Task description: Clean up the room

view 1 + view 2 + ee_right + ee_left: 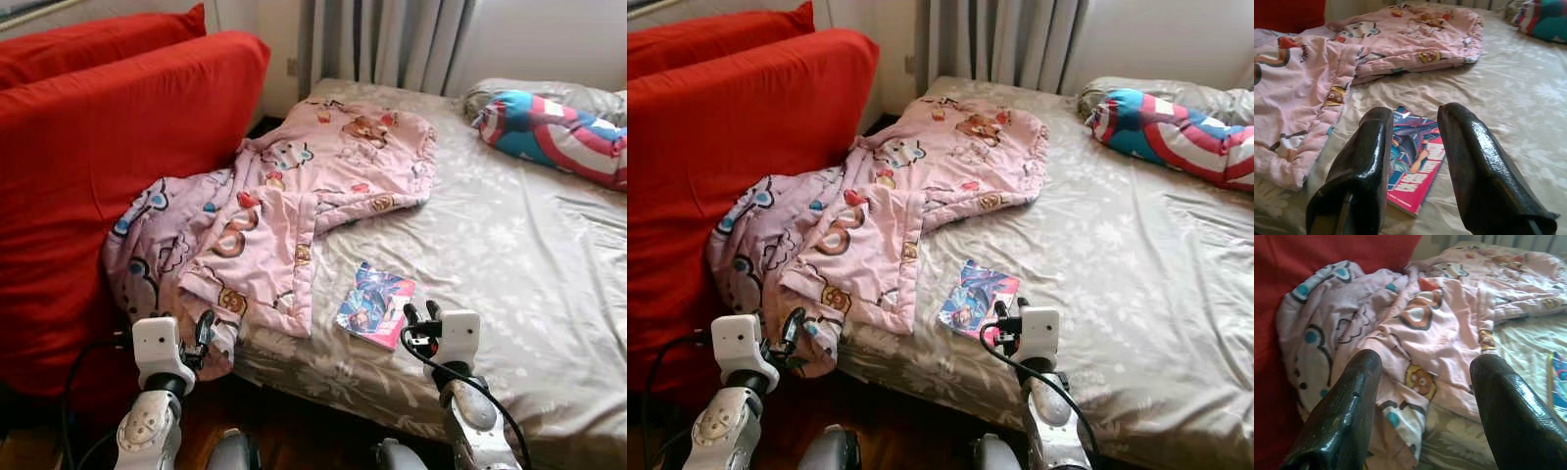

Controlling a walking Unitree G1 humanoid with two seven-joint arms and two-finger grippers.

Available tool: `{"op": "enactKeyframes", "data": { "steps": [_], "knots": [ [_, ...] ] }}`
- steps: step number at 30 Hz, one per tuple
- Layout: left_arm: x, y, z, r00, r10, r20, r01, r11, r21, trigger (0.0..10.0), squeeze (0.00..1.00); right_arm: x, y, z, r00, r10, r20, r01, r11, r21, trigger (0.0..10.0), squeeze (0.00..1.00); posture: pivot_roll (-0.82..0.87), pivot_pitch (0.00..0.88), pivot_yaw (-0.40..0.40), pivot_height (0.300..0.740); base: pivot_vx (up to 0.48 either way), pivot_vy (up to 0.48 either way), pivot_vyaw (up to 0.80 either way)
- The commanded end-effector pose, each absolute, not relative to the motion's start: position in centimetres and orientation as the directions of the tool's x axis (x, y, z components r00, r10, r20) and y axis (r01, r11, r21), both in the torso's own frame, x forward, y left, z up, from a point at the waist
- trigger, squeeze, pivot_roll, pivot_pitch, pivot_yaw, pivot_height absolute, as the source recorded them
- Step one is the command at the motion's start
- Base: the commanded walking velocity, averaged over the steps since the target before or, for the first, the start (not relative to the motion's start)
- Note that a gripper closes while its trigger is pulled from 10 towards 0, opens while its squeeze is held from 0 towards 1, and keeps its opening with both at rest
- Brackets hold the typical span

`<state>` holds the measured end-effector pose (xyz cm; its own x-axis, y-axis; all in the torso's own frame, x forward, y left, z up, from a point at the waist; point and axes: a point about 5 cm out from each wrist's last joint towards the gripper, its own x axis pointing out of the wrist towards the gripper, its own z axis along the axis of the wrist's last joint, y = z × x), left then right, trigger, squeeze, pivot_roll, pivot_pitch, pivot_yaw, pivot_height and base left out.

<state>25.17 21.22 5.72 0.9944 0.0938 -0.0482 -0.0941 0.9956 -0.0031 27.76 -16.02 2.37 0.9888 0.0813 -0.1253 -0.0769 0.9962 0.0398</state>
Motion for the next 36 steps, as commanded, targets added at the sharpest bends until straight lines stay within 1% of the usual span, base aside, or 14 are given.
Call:
{"op": "enactKeyframes", "data": {
  "steps": [1,21,25,32,36],
  "knots": [
    [25.18,21.09,5.61,0.994,0.09,-0.059,-0.09,0.996,-0.004,10.0,0.0,27.59,-16.22,2.15,0.988,0.074,-0.138,-0.07,0.997,0.039,10.0,0.0,-0.09,0.062,-0.033,0.639,0.0,0.0,0.0],
    [25.23,21.09,5.59,0.994,0.089,-0.064,-0.089,0.996,-0.003,10.0,0.0,27.54,-16.11,2.04,0.987,0.072,-0.142,-0.068,0.997,0.037,10.0,0.0,-0.09,0.063,-0.033,0.639,0.0,0.0,0.0],
    [25.22,21.08,5.59,0.994,0.09,-0.064,-0.09,0.996,-0.003,10.0,0.0,27.53,-16.0,1.82,0.984,0.078,-0.163,-0.073,0.997,0.033,10.0,0.0,-0.09,0.064,-0.033,0.639,0.0,0.0,0.0],
    [25.22,21.06,5.55,0.994,0.089,-0.065,-0.09,0.996,-0.005,10.0,0.0,27.53,-15.64,1.8,0.982,0.102,-0.161,-0.097,0.994,0.039,10.0,0.0,-0.09,0.064,-0.034,0.594,0.0,0.0,0.0],
    [25.24,21.05,5.56,0.994,0.09,-0.065,-0.09,0.996,-0.005,10.0,0.0,27.46,-15.68,1.9,0.983,0.1,-0.151,-0.095,0.995,0.042,10.0,0.0,-0.09,0.065,-0.034,0.594,0.0,0.0,0.0]
  ]
}}
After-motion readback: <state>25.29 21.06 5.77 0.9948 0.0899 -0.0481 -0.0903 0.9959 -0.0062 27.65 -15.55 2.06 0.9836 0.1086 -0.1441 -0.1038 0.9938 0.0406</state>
